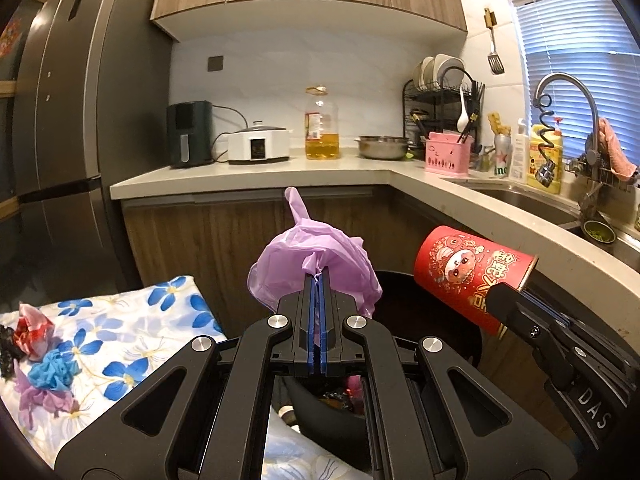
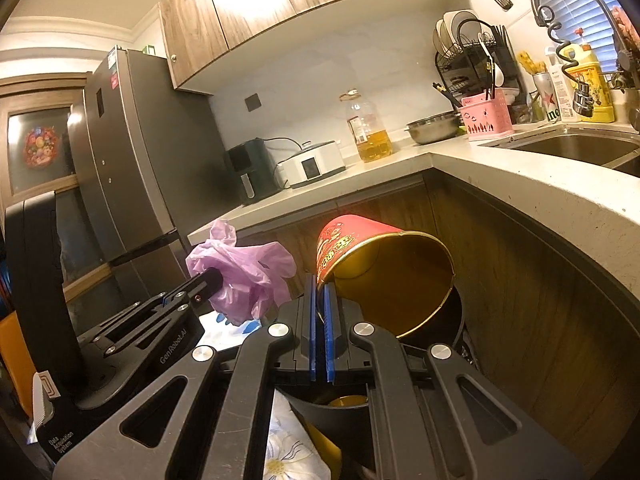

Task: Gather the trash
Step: 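Open both tools to drop the purple glove and red can into the bin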

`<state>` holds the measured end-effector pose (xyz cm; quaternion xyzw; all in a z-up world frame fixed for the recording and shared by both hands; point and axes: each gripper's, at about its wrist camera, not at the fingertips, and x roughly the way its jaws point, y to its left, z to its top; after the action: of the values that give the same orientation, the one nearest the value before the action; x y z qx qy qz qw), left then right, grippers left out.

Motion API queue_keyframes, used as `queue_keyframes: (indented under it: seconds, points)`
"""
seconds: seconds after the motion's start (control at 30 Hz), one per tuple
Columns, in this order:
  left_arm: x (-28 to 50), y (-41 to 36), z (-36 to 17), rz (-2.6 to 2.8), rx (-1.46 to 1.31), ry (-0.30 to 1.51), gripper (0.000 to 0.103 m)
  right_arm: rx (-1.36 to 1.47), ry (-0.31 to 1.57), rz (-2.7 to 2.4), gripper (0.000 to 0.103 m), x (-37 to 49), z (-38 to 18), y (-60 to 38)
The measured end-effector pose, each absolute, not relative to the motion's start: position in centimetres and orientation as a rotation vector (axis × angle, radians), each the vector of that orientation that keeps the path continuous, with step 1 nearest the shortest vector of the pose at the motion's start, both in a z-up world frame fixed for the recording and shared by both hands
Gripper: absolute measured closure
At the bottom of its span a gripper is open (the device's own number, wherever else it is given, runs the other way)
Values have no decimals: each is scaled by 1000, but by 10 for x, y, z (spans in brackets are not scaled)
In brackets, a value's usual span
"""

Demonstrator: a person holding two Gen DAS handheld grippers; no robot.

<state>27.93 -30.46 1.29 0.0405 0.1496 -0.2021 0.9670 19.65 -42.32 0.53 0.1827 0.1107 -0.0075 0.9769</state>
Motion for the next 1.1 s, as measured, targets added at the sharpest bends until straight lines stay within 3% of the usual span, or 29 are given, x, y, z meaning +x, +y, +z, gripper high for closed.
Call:
queue_keyframes:
  seconds: [0.33,0.57,0.63,0.83,1.1]
  points:
    - [294,-314,2,-442,82,329,102,356,261,-12,98,212,1,-425]
    - [301,-320,-7,-448,107,351,98,370,306,-37,76,224,-10,-435]
    - [304,-318,-11,-456,100,369,83,378,305,-55,74,221,-12,-438]
    - [303,-314,-16,-460,87,378,56,381,282,-97,53,205,-9,-441]
    - [290,-288,-11,-409,32,374,32,356,265,-102,38,191,-3,-433]
